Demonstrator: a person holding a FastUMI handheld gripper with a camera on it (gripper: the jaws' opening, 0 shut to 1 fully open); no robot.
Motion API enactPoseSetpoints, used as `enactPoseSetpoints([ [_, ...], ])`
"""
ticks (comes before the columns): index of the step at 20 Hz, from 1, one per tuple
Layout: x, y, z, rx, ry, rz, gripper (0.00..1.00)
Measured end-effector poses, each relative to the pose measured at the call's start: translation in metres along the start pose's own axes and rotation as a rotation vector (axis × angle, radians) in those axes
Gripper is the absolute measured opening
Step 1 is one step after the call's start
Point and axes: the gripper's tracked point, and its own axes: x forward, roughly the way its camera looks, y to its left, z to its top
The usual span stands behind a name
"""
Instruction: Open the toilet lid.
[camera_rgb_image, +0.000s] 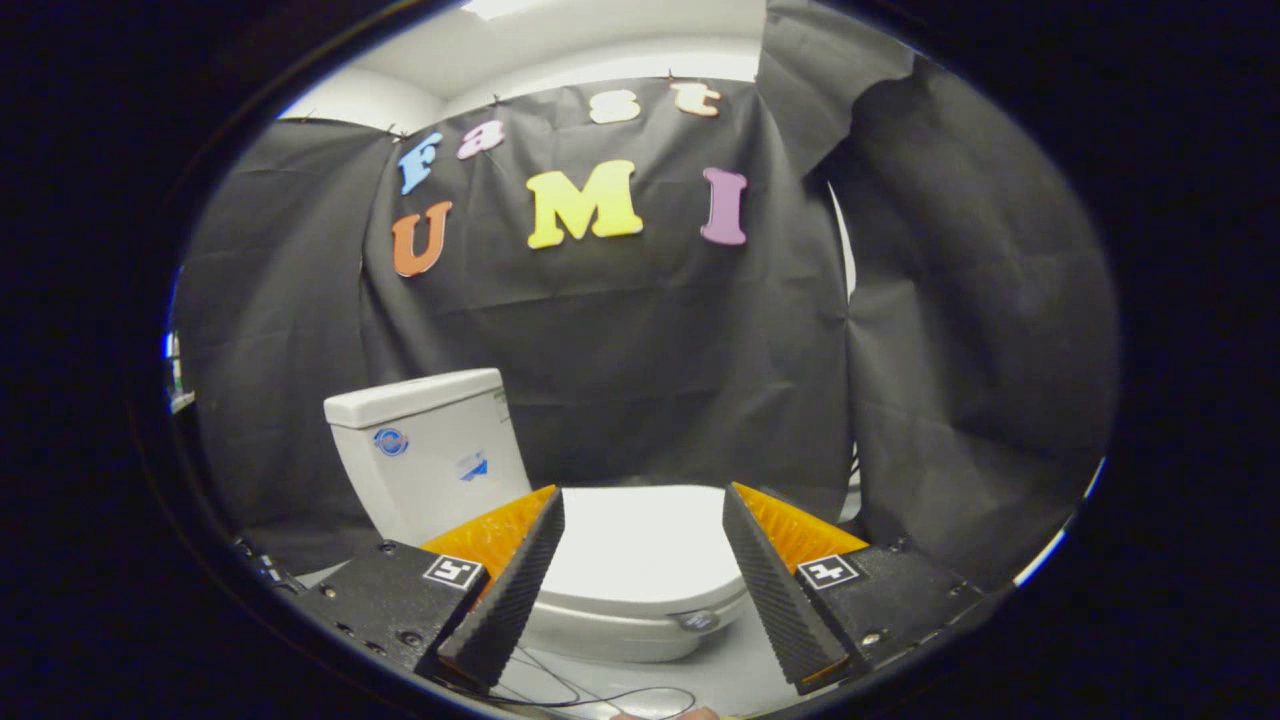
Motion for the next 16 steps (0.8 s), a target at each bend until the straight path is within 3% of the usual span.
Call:
enactPoseSetpoints([
  [6,0.041,-0.007,-0.06,0.148,0.194,0.032,0.99],
  [11,0.069,-0.019,-0.121,0.414,0.397,0.015,1.0],
  [16,0.083,-0.04,-0.166,0.584,0.468,-0.027,0.99],
])
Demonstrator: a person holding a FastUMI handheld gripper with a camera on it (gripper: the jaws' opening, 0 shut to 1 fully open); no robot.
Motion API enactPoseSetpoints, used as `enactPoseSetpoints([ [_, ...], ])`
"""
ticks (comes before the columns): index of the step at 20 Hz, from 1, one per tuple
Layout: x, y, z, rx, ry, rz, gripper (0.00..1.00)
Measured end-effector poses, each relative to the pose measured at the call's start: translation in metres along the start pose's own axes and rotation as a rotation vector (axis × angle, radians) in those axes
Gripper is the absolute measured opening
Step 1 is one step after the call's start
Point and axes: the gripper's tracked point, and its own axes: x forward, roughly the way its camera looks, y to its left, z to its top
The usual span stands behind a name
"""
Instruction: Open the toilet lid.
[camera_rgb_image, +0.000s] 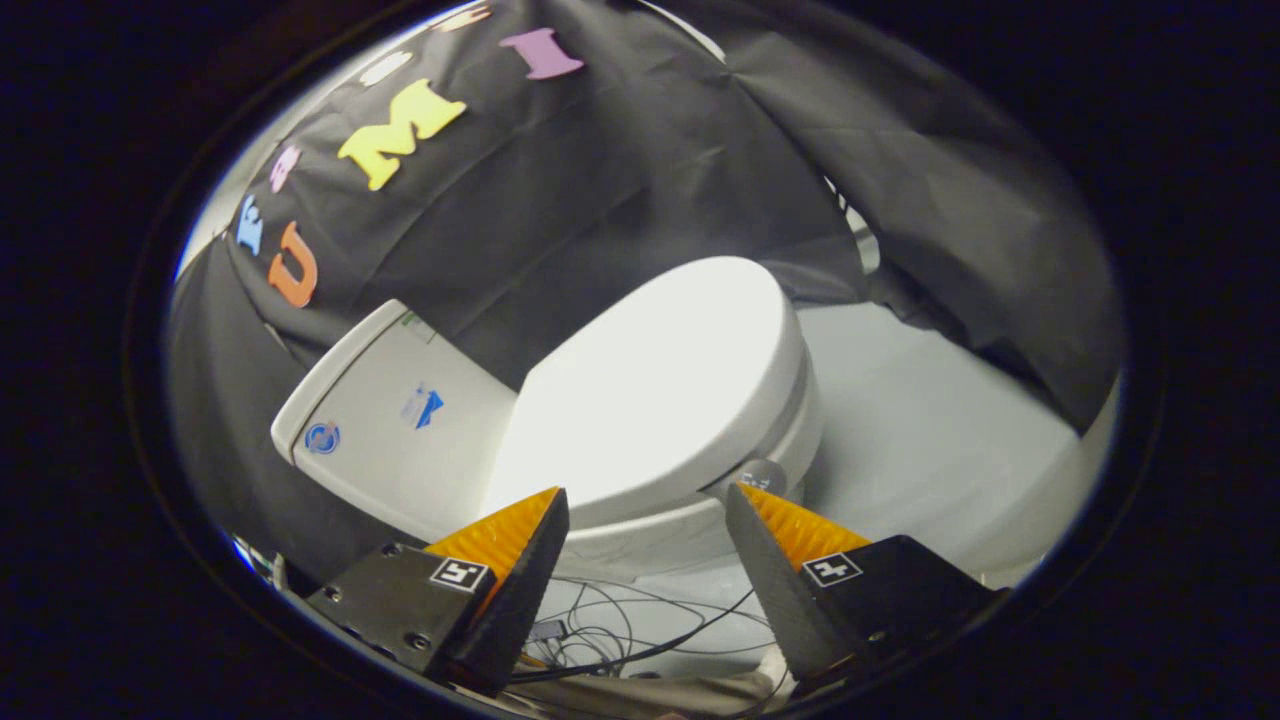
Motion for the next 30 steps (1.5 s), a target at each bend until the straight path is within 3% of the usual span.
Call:
enactPoseSetpoints([
  [8,0.026,-0.043,-0.006,0.256,0.066,-0.04,0.96],
  [16,0.049,-0.06,-0.005,0.415,0.101,-0.053,0.78],
  [20,0.055,-0.054,0.004,0.475,0.104,-0.014,0.63],
  [25,0.055,-0.058,0.005,0.561,0.124,0.01,0.33],
  [30,0.052,-0.046,0.018,0.567,0.1,-0.022,0.21],
])
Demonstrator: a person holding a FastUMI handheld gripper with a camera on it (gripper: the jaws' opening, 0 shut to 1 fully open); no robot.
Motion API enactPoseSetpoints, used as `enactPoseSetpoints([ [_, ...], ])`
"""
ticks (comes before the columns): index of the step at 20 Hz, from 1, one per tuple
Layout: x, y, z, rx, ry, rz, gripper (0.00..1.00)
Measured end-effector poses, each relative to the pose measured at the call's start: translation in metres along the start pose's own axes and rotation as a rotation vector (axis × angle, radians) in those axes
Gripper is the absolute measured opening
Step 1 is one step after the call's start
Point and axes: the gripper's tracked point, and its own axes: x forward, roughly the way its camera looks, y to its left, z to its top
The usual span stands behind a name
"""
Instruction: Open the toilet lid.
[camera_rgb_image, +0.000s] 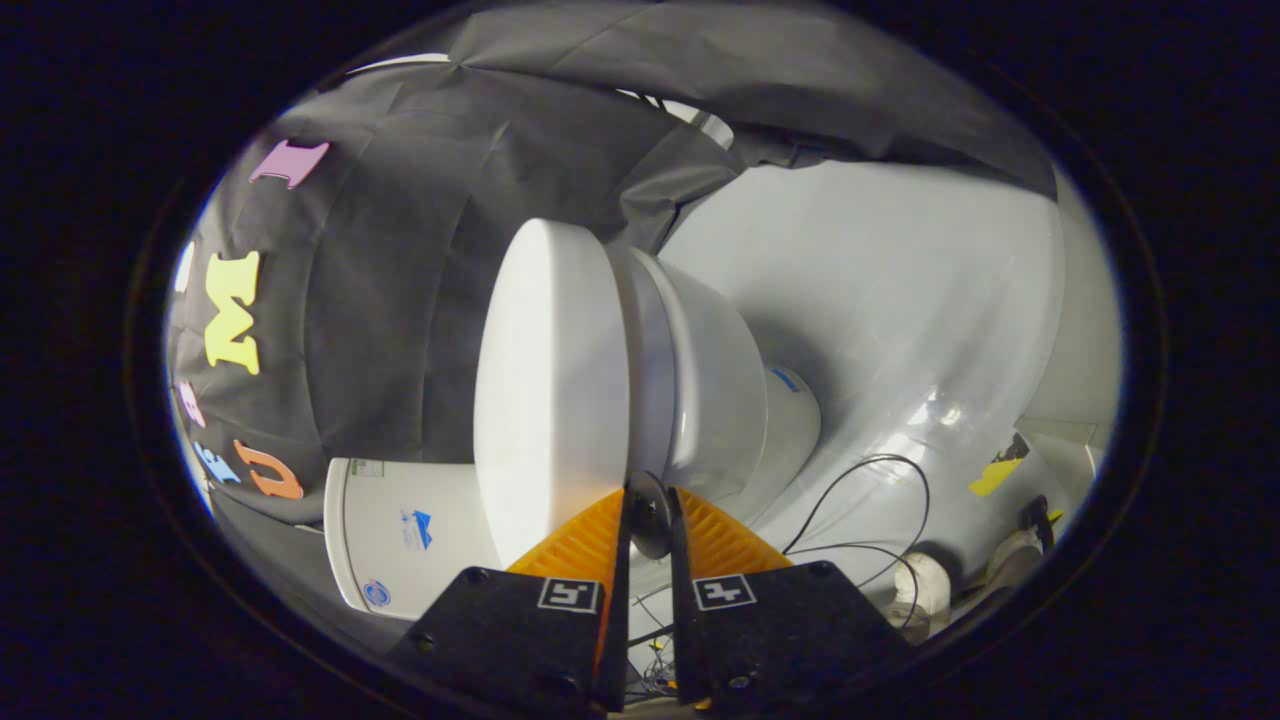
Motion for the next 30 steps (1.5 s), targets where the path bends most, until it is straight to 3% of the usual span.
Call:
enactPoseSetpoints([
  [5,-0.014,0.015,0.003,0.024,0.0,0.019,0.12],
  [21,-0.051,0.085,-0.004,-0.17,-0.041,0.138,0.12],
  [30,-0.065,0.117,-0.015,-0.282,-0.062,0.104,0.12],
])
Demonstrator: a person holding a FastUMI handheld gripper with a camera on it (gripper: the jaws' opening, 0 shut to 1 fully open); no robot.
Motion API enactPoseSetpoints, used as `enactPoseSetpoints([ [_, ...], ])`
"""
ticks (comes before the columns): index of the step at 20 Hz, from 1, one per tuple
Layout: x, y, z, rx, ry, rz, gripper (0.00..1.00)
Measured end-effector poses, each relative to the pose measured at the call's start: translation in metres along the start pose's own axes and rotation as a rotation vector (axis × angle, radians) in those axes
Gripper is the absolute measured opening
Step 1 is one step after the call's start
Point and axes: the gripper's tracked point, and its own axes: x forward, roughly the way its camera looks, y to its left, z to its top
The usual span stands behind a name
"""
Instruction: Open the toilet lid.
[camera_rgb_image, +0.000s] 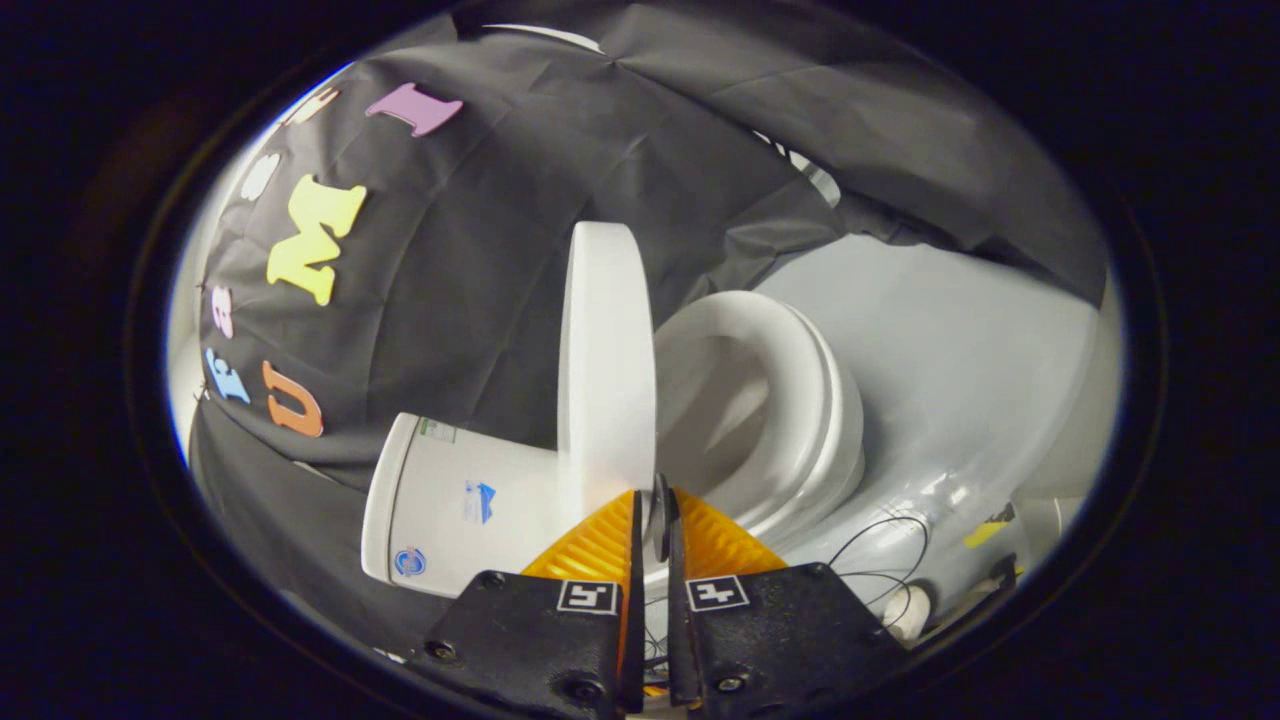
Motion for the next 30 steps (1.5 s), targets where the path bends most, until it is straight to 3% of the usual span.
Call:
enactPoseSetpoints([
  [15,-0.016,0.071,-0.011,-0.271,-0.068,-0.073,0.12],
  [20,-0.017,0.091,-0.022,-0.42,-0.1,-0.123,0.12],
  [30,-0.018,0.14,-0.04,-0.57,-0.145,-0.165,0.12],
])
